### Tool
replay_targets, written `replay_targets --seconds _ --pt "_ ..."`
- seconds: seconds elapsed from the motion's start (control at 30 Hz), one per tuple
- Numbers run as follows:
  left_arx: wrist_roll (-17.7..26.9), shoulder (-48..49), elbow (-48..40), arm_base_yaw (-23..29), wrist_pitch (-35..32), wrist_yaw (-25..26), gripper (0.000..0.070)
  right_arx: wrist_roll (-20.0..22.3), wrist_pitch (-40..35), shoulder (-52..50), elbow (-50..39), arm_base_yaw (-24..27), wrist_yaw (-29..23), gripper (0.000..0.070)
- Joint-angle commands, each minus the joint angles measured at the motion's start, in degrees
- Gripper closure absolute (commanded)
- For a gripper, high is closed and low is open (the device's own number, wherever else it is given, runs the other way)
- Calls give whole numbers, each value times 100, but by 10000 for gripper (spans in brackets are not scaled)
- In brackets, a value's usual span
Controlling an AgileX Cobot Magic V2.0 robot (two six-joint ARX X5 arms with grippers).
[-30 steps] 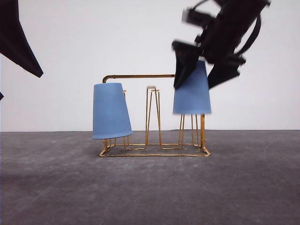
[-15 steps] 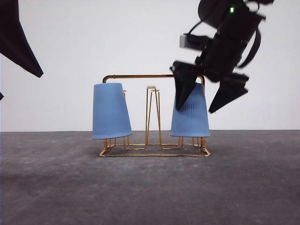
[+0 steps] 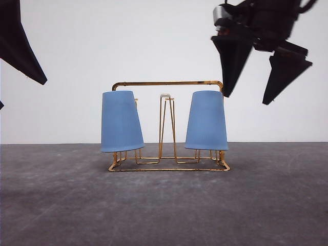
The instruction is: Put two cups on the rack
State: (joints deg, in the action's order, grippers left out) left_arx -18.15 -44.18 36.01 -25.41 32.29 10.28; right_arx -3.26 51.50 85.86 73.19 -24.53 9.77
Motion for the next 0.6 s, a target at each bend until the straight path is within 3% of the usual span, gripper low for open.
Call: replay_targets --seconds 0.0,0.3,0.57 --pt "-35 -33 35 -22 -59 -22 239 54 -443 -399 -429 -60 163 172" --pt "-36 -33 35 -22 -30 -22 239 -3 -2402 -2561 -2943 -123 486 173" --pt "-28 -33 35 -22 -53 -22 239 -302 -3628 -3797 -4338 -120 383 173"
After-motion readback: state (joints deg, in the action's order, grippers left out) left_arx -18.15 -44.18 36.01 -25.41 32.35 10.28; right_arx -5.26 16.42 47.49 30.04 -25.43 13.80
